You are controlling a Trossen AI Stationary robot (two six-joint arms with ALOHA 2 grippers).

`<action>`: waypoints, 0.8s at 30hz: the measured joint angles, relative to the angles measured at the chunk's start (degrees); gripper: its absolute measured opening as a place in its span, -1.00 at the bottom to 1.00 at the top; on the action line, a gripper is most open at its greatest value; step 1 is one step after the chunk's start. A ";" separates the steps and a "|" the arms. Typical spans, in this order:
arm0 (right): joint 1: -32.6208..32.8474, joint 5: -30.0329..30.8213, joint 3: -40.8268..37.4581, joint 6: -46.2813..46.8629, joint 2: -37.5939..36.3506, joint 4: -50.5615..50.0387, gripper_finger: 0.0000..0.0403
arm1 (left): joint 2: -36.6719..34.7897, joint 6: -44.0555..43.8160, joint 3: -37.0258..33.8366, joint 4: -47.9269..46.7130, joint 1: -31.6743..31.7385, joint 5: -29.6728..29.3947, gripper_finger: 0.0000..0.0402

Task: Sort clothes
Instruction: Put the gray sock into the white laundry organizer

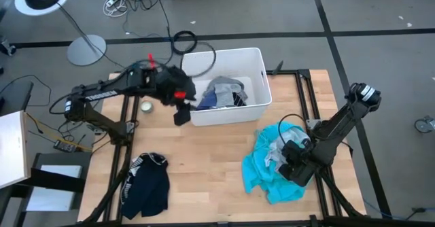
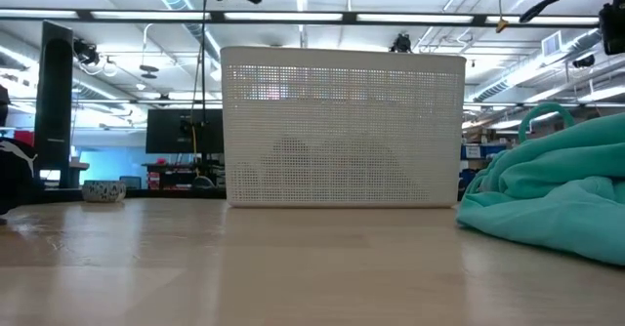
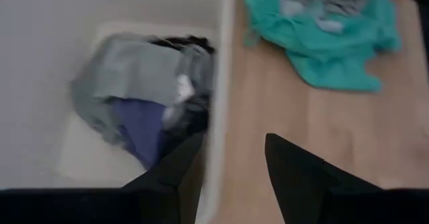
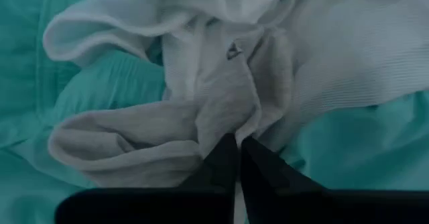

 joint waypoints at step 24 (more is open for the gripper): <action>-13.71 29.42 40.16 -36.81 -2.01 -26.93 -0.99 | -32.04 -23.26 -47.99 28.28 -22.00 -15.05 -0.20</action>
